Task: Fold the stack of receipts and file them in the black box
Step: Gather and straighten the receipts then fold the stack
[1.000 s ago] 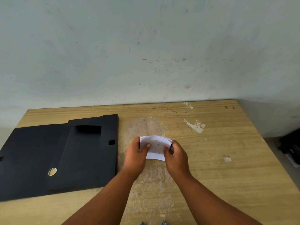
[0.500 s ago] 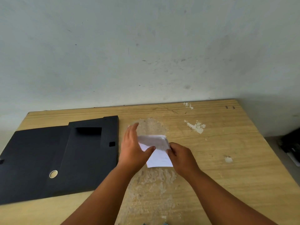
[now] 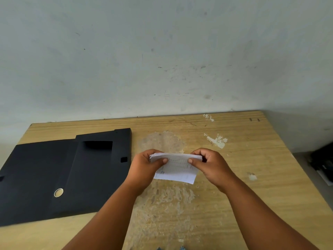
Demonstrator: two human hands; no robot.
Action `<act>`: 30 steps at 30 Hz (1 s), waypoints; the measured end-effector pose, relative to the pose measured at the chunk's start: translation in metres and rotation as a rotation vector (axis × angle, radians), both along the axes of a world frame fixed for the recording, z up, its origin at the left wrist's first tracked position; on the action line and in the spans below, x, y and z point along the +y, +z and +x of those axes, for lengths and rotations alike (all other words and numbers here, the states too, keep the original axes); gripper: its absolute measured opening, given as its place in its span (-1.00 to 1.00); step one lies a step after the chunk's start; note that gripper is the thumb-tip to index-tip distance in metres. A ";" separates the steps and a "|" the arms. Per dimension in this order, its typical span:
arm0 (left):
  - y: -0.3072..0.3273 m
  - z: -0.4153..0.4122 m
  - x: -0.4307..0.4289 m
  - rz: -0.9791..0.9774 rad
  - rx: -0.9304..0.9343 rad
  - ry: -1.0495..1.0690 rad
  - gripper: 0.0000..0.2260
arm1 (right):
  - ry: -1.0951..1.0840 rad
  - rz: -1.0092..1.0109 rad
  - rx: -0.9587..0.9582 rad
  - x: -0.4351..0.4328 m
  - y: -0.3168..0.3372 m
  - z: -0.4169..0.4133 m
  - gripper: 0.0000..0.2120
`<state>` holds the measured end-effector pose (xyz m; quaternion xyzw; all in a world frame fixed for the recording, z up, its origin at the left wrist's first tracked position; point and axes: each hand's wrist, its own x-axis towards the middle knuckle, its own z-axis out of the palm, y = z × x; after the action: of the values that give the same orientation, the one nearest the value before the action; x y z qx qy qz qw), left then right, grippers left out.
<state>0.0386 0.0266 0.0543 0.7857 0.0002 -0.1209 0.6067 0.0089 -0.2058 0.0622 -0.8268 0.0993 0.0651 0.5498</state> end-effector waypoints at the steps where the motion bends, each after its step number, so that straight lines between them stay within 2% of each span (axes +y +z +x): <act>1: -0.004 -0.002 -0.001 -0.029 0.011 0.025 -0.91 | -0.037 0.050 0.009 0.001 -0.004 -0.002 -0.96; 5: -0.019 -0.011 -0.009 -0.131 0.076 0.160 -0.92 | -0.215 0.100 -0.070 0.020 -0.022 -0.011 -0.95; 9: -0.032 -0.017 -0.019 -0.143 0.081 0.269 -0.85 | -0.350 0.038 -0.164 0.043 -0.036 -0.018 -0.93; 12: -0.042 -0.024 -0.023 -0.098 0.101 0.276 -0.87 | -0.410 0.105 -0.079 0.054 -0.050 -0.024 -0.93; 17: -0.054 -0.037 -0.025 -0.222 0.214 0.292 -0.78 | -0.508 0.311 0.033 0.065 -0.066 -0.033 -0.90; 21: -0.052 -0.035 -0.029 -0.152 0.183 0.323 -0.82 | -0.535 0.290 0.039 0.068 -0.067 -0.029 -0.76; 26: -0.048 -0.028 -0.038 -0.176 0.170 0.406 -0.70 | -0.556 0.243 0.009 0.069 -0.065 -0.023 -0.74; 30: -0.052 -0.026 -0.040 -0.108 0.213 0.387 -0.73 | -0.560 0.237 0.054 0.068 -0.069 -0.024 -0.76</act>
<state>0.0131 -0.0134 0.0022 0.7204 0.2083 -0.0843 0.6561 -0.0151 -0.1381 -0.0064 -0.6953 0.3294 -0.0559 0.6363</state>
